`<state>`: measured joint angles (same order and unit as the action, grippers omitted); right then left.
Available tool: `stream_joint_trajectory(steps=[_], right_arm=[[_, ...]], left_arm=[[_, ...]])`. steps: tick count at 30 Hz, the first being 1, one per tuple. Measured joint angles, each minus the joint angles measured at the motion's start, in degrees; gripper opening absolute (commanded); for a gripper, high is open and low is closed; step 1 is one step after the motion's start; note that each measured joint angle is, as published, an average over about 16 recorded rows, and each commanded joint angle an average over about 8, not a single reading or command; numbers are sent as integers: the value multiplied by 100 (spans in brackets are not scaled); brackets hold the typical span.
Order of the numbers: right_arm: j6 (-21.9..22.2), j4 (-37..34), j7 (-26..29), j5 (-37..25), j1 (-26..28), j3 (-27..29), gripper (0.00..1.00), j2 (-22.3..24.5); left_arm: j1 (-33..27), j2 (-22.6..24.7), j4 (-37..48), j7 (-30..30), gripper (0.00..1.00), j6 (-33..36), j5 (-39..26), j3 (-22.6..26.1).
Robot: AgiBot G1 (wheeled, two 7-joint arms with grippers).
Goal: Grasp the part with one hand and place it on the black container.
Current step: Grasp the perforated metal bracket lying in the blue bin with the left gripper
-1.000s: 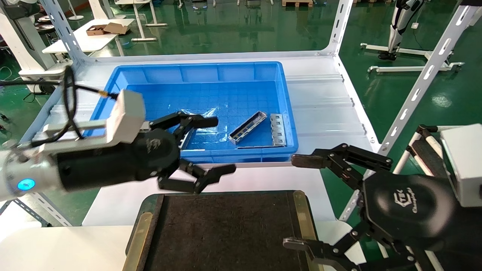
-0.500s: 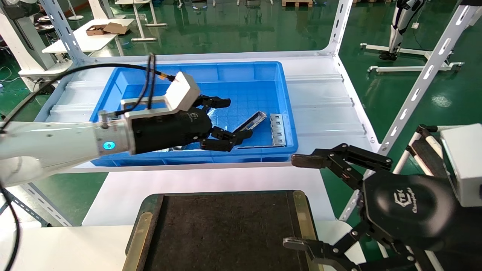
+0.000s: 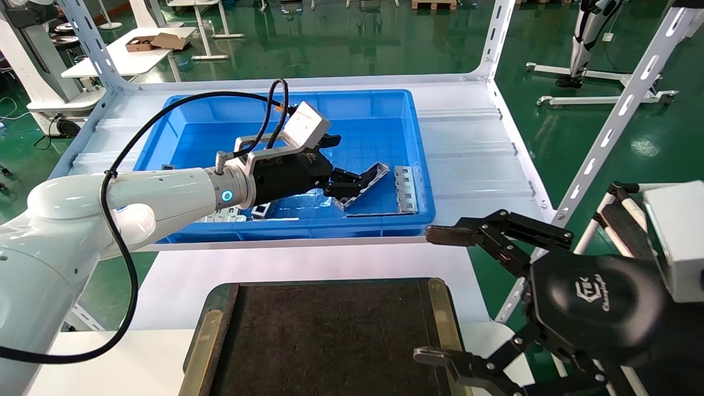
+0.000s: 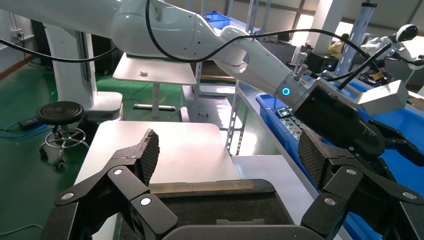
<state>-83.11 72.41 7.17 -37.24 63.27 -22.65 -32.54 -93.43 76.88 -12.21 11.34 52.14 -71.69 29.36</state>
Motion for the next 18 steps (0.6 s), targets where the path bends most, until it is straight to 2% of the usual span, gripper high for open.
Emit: stream_joint_trajectory(steps=[6, 14, 16, 18], right_arm=[[0, 0, 0, 0, 0, 0, 100, 0], [0, 0, 0, 0, 0, 0, 98, 0], [0, 0, 0, 0, 0, -1, 82, 0], [0, 0, 0, 0, 0, -1, 57, 0]], left_arm=[[-32, 119, 184, 67, 100, -237, 10, 159], [44, 145, 88, -133, 100, -454, 49, 504], [67, 147, 46, -200, 100, -506, 68, 597], [90, 147, 2, -270, 98, -553, 94, 688]])
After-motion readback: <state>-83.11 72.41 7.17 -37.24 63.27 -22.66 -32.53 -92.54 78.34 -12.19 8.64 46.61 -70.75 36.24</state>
